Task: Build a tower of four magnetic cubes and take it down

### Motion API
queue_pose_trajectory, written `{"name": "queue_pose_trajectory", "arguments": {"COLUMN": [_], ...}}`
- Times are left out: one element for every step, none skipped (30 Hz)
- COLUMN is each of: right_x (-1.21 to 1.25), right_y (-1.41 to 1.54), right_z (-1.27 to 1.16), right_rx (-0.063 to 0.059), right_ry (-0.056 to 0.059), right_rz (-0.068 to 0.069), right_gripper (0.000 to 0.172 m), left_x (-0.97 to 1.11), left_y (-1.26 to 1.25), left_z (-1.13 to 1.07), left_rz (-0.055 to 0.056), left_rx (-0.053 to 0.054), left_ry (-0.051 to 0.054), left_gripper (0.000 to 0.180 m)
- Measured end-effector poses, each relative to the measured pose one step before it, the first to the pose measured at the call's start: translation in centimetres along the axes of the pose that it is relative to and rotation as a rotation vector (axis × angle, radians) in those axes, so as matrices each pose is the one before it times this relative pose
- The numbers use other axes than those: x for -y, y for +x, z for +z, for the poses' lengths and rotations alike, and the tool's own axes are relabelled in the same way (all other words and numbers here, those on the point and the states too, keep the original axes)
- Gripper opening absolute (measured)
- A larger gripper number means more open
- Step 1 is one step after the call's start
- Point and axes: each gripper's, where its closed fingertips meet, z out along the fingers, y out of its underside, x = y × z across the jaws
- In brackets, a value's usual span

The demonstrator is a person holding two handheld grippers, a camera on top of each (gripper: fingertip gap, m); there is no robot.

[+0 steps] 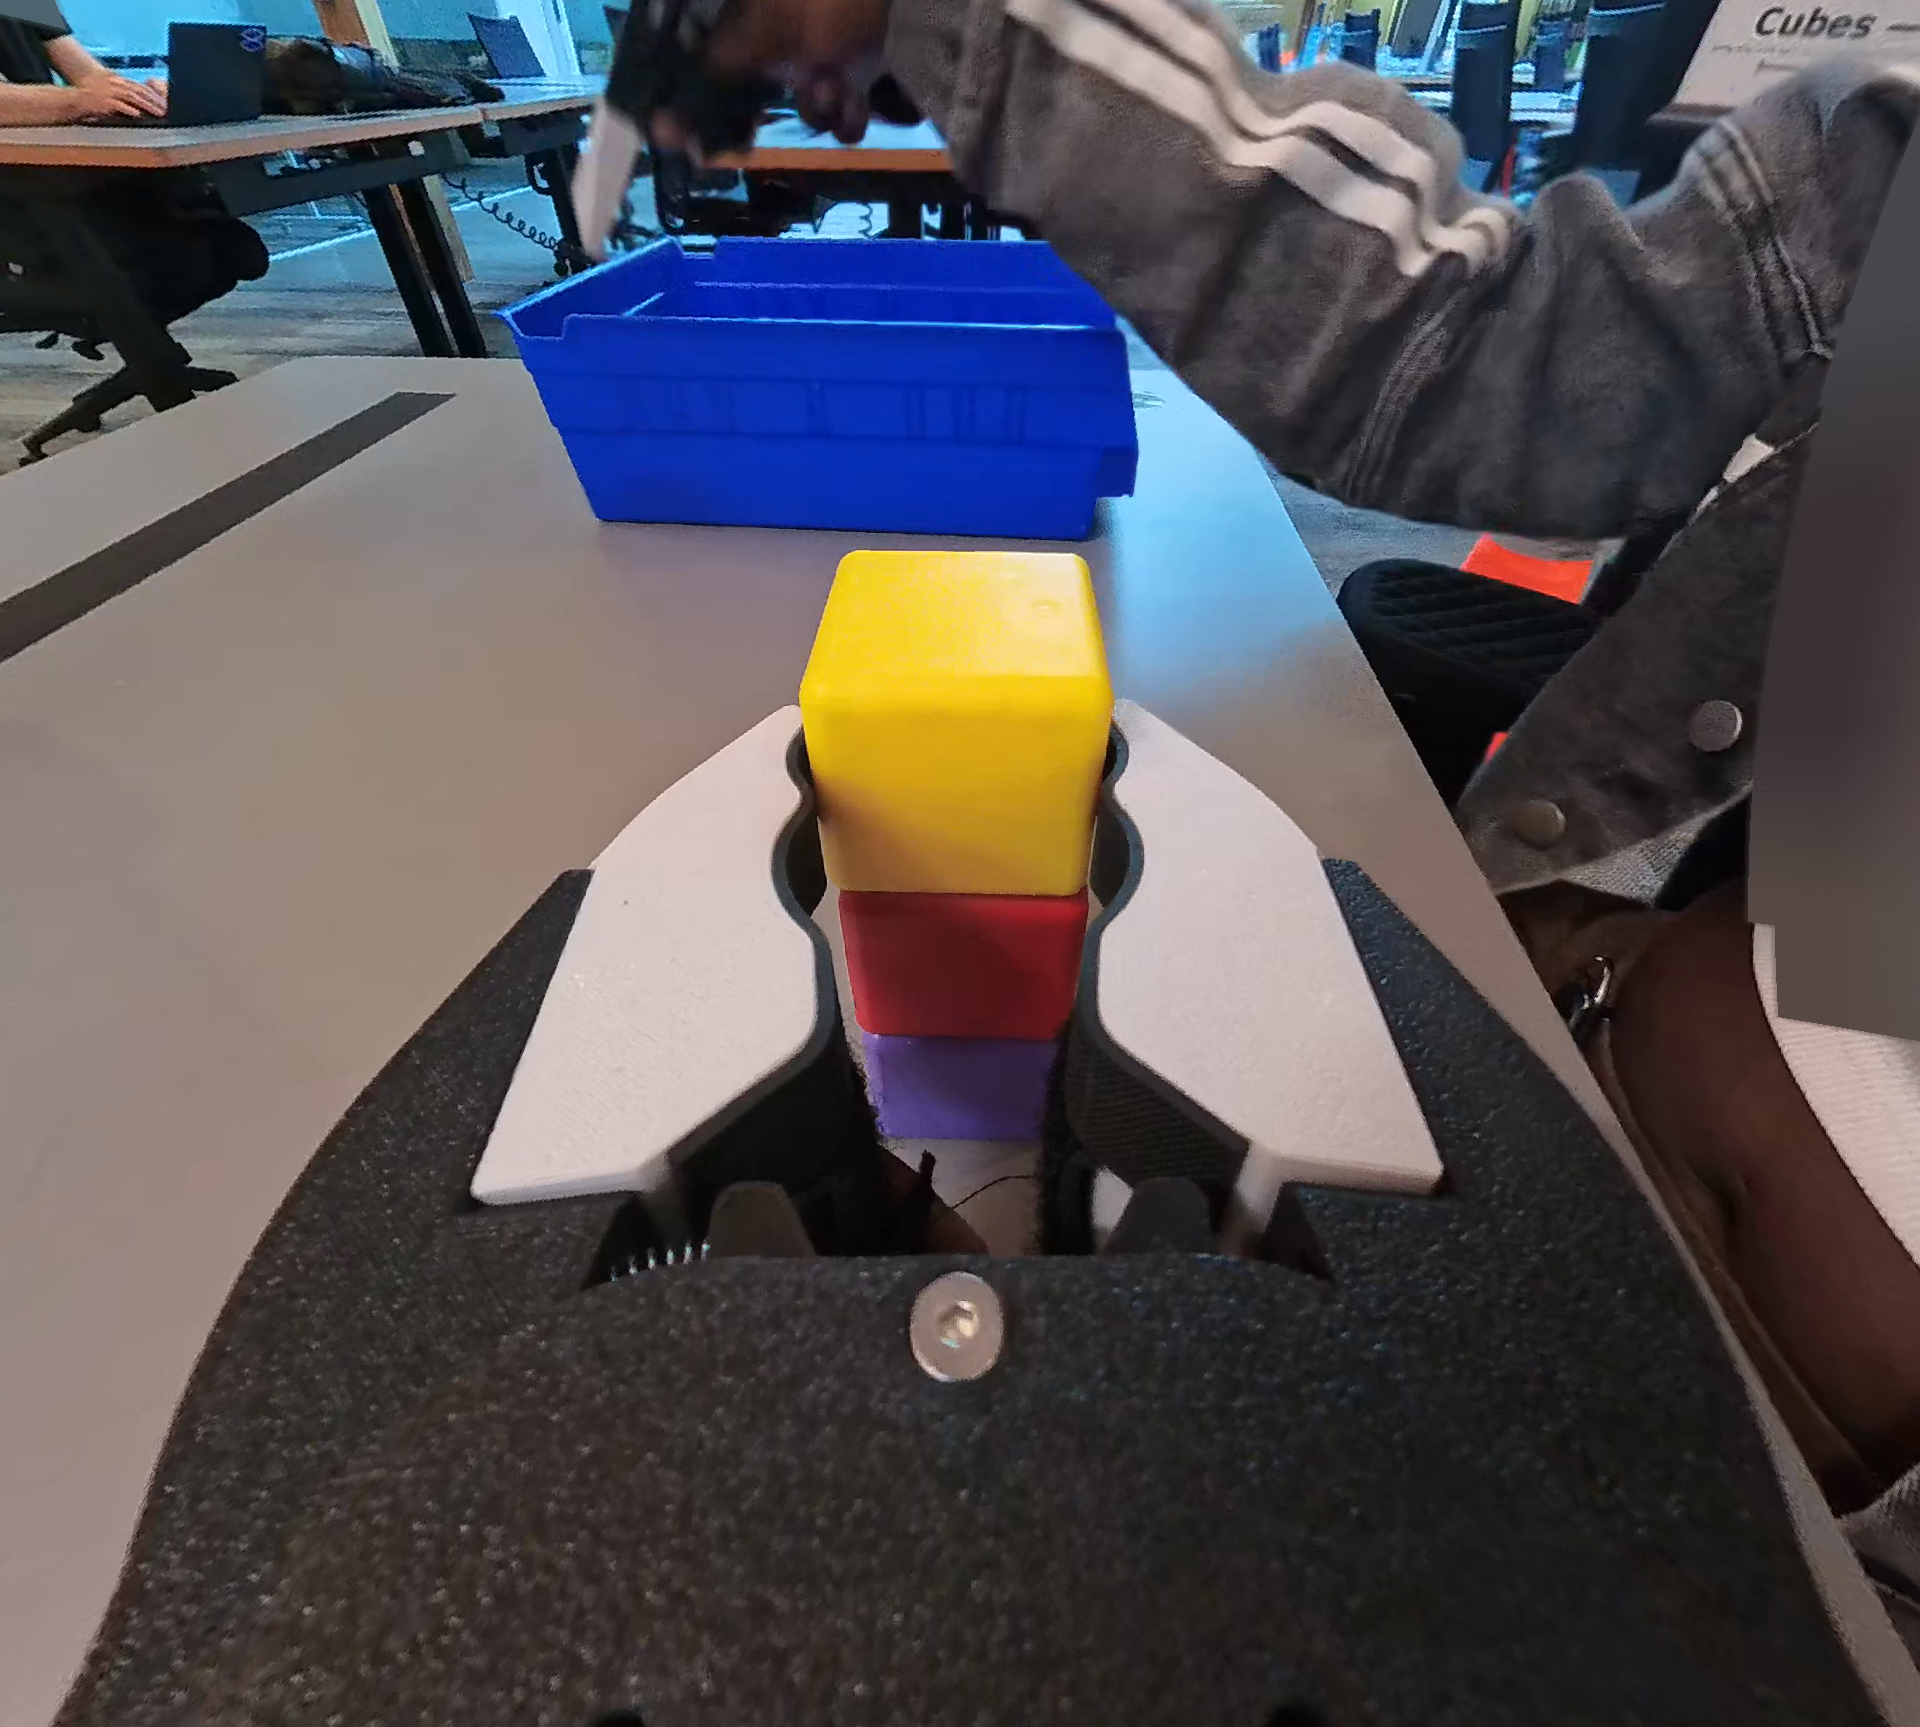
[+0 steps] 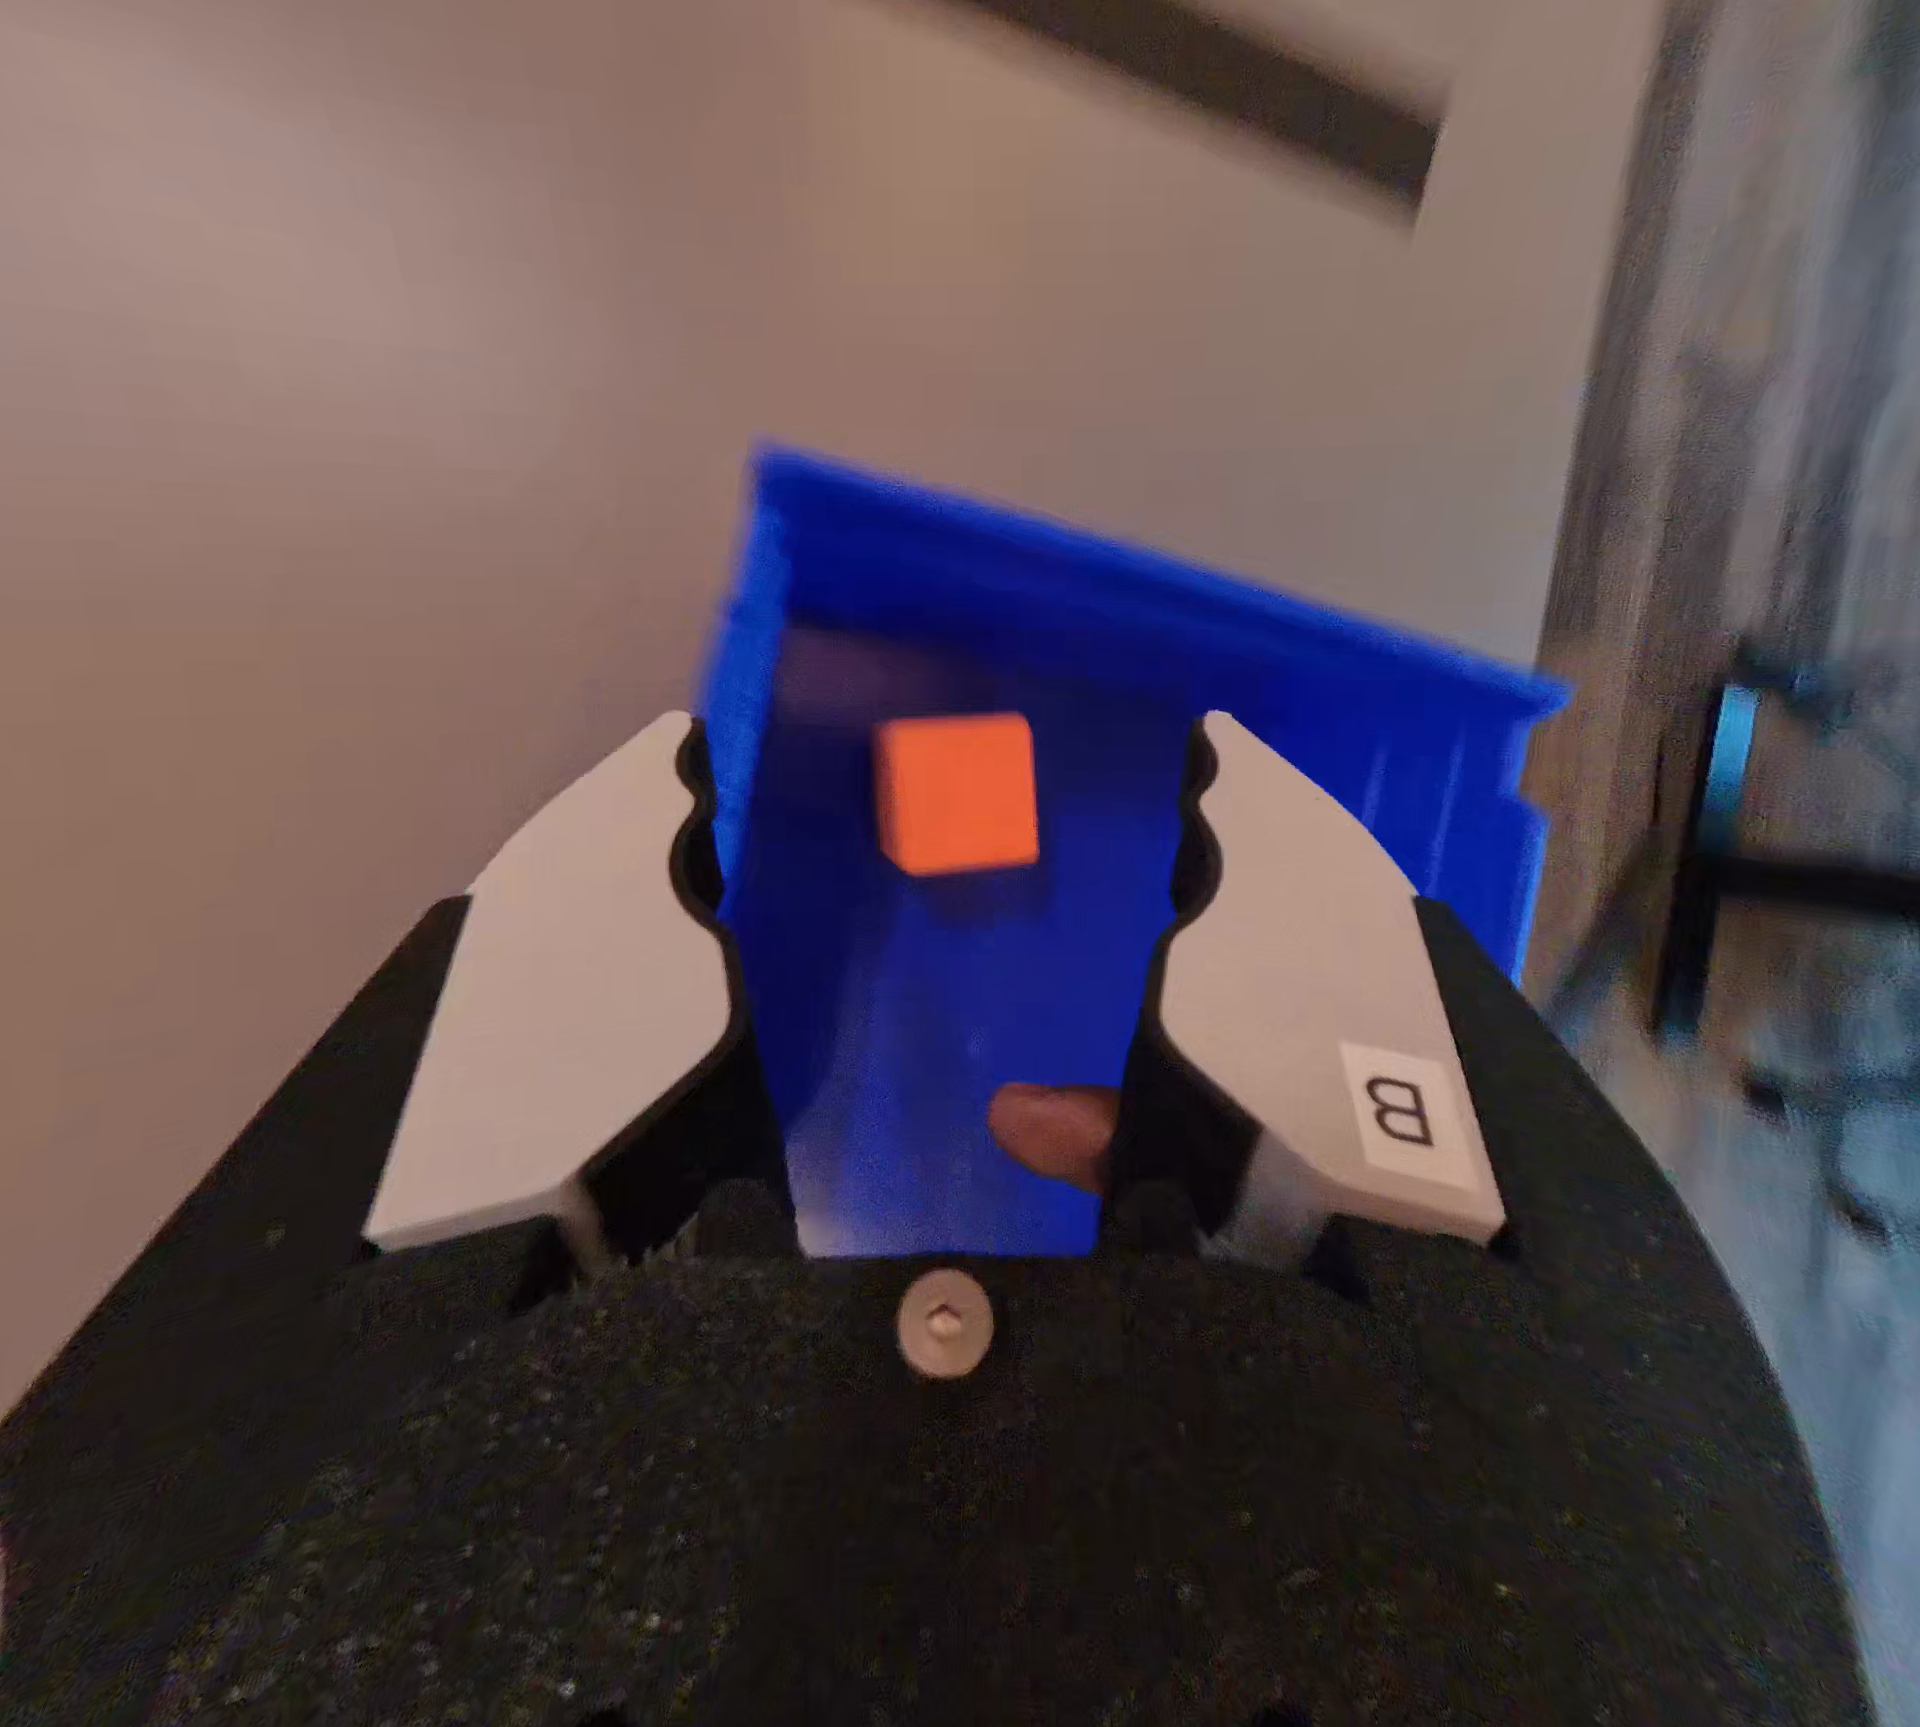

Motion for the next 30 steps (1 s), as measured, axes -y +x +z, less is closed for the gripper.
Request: {"name": "queue_pose_trajectory", "arguments": {"right_x": [1.911,1.937,1.829,1.63,1.316,0.915,0.356,-0.26,-0.817,-1.162,-1.33,-1.429,-1.349,-1.057,-0.723,-0.557,-0.405,-0.222,-0.103,-0.002,0.007,-0.045,-0.092,-0.137,-0.14,-0.12,-0.042,0.006,-0.003,-0.011], "right_y": [-1.764,-2.586,-3.364,-4.012,-4.328,-4.09,-3.527,-2.788,-2.034,-1.384,-0.737,-0.22,-0.016,0.023,0.022,0.005,0.04,-0.019,-0.134,-0.083,-0.096,-0.163,-0.099,-0.069,-0.076,-0.019,0.032,-0.008,-0.005,-0.025], "right_z": [-2.492,-2.27,-1.883,-1.359,-0.713,-0.063,0.473,0.822,0.984,1.037,1.015,0.929,0.842,0.761,0.679,0.586,0.501,0.432,0.358,0.313,0.257,0.254,0.261,0.279,0.255,0.202,0.126,0.027,-0.024,-0.056], "right_rx": [0.0427,0.0811,0.1166,0.147,0.1617,0.1546,0.137,0.1156,0.095,0.0771,0.0537,0.0334,0.0288,0.0299,0.0286,0.0253,0.0168,0.0151,0.0182,0.0118,0.0104,0.0121,0.0061,0.0023,0.0003,-0.0058,-0.0089,-0.0072,-0.0069,-0.0061], "right_ry": [0.1582,0.1495,0.1369,0.1256,0.1128,0.0954,0.0667,0.0336,0.004,-0.014,-0.02,-0.0241,-0.0212,-0.007,0.0088,0.0107,0.0104,0.0138,0.0131,0.0117,0.0089,0.0035,-0.0004,-0.0026,-0.0021,0.0005,0.0056,0.0069,0.0014,-0.0015], "right_rz": [-0.0214,-0.025,-0.0268,-0.038,-0.0495,-0.0489,-0.0374,-0.0191,-0.0011,0.0063,0.0041,0.0048,0.0127,0.021,0.0236,0.0179,0.0084,0.0024,0.0014,0.0016,-0.0015,-0.005,-0.0068,-0.0094,-0.0128,-0.0145,-0.0141,-0.0122,-0.0101,-0.0078], "right_gripper": [0.087,0.087,0.087,0.087,0.086,0.084,0.082,0.082,0.082,0.083,0.085,0.085,0.084,0.084,0.081,0.079,0.077,0.076,0.073,0.07,0.068,0.066,0.064,0.064,0.063,0.06,0.051,0.049,0.049,0.049], "left_x": [-0.035,-0.008,0.012,0.031,0.065,0.072,-0.015,-0.145,-0.295,-0.404,-0.453,-0.504,-0.535,-0.506,-0.46,-0.373,-0.199,-0.068,-0.038,0.015,0.028,-0.012,-0.041,-0.054,-0.019,0.039,-0.018,-0.002,-0.01,-0.011], "left_y": [-0.063,-0.077,-0.125,-0.063,-0.024,-0.032,-0.061,-0.037,-0.039,-0.035,0.092,0.133,0.073,-0.012,-0.043,-0.076,-0.02,0.03,-0.037,-0.008,0.028,0.006,-0.025,0.014,0.143,0.201,0.013,0.018,0.012,0.041], "left_z": [-0.02,-0.049,-0.091,-0.141,-0.173,-0.161,-0.147,-0.079,0.015,0.142,0.224,0.265,0.267,0.227,0.203,0.162,0.125,0.068,0.025,-0.006,-0.022,0.011,0.048,0.075,0.083,0.055,0.01,-0.03,0.015,0.028], "left_rz": [0.0095,0.0101,0.0073,0.0026,-0.0021,-0.0043,-0.0031,-0.0001,0.0006,0.002,0.004,0.0049,0.0075,0.0089,0.0069,0.0023,-0.0012,-0.0024,-0.0014,0.0004,0.0018,0.001,-0.0004,-0.0023,-0.0021,0.0009,0.0032,0.001,-0.0024,-0.0056], "left_rx": [0.0062,0.0083,0.0108,0.005,0.0013,0.0019,0.0039,0.0016,0.0017,0.002,-0.0041,-0.0063,-0.0008,0.0046,0.0042,0.0037,-0.0008,-0.0042,0.0016,0.0014,-0.0012,0.0004,0.0034,0.0001,-0.0082,-0.0114,0.0014,0.0001,-0.0003,-0.0018], "left_ry": [-0.0019,-0.0011,0.0002,0.0,0.0034,0.0063,0.003,-0.0044,-0.0139,-0.0197,-0.0222,-0.0255,-0.0285,-0.0271,-0.023,-0.0179,-0.0104,-0.0064,-0.0022,0.0015,0.0022,-0.0006,-0.0035,-0.0045,-0.0027,0.0015,-0.0013,0.0006,-0.0014,-0.002], "left_gripper": [0.049,0.054,0.062,0.069,0.076,0.081,0.084,0.085,0.085,0.085,0.086,0.086,0.087,0.088,0.087,0.087,0.086,0.084,0.082,0.081,0.079,0.076,0.074,0.068,0.058,0.051,0.051,0.05,0.05,0.05]}}
